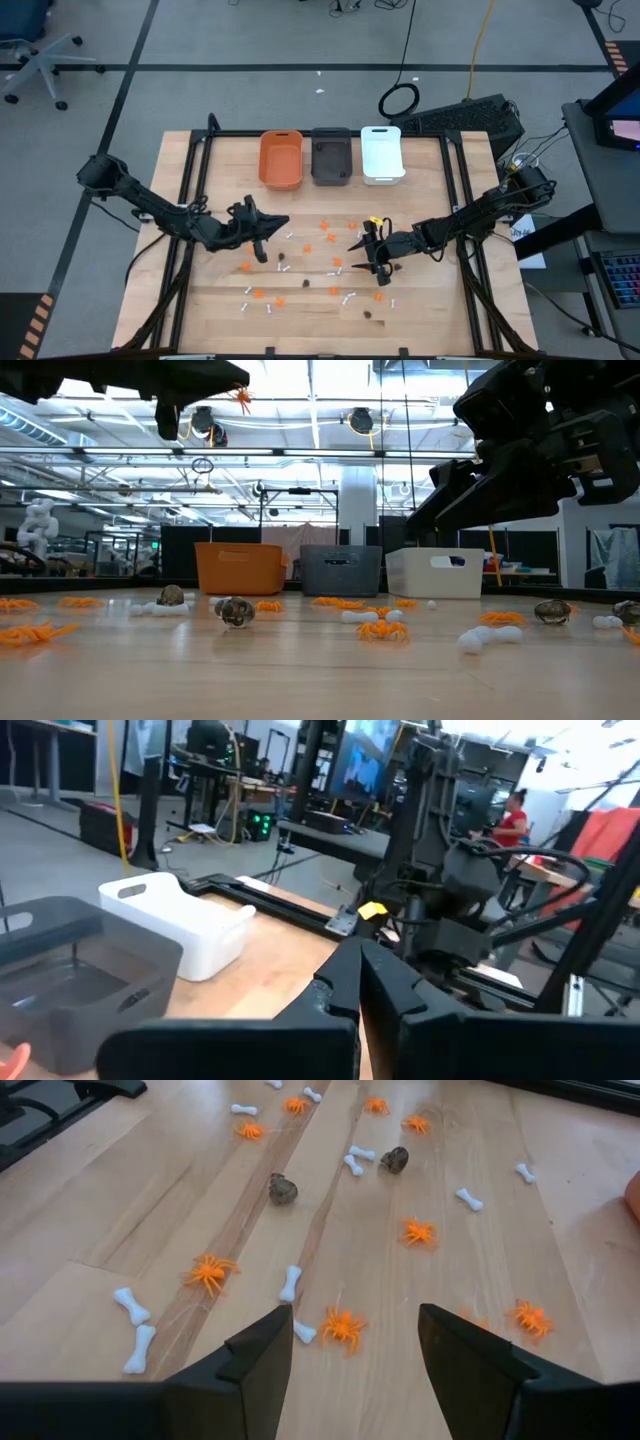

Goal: Sort Halloween decoration
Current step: Put the orange spider toy into the orange bin

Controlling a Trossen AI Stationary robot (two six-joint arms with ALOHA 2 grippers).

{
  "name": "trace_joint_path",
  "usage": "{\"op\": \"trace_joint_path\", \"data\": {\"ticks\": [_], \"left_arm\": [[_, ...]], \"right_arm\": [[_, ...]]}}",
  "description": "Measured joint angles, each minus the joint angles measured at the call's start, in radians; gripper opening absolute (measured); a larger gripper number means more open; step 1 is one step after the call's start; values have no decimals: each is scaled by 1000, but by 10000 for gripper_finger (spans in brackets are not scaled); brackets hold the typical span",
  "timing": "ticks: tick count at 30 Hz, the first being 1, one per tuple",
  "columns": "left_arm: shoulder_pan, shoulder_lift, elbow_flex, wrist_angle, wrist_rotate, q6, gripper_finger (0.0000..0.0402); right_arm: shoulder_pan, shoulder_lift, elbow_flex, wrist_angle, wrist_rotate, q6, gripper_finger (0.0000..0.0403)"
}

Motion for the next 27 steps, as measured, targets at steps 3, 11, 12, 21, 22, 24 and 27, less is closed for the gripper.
{"op": "trace_joint_path", "data": {"ticks": [3,11,12,21,22,24,27], "left_arm": [[0,16,0,12,2,-23,0],[-1,55,0,52,3,-27,0],[-1,56,0,53,3,-28,0],[-1,56,0,50,3,3,0],[-1,56,0,50,3,30,0],[-1,56,0,49,3,90,0],[-1,56,0,48,4,198,0]], "right_arm": [[0,0,0,0,0,0,201],[0,0,0,0,0,0,201],[0,0,0,0,0,1,201],[0,0,0,7,1,3,201],[0,0,0,7,1,3,201],[0,0,0,7,1,3,201],[0,0,0,7,1,3,201]]}}
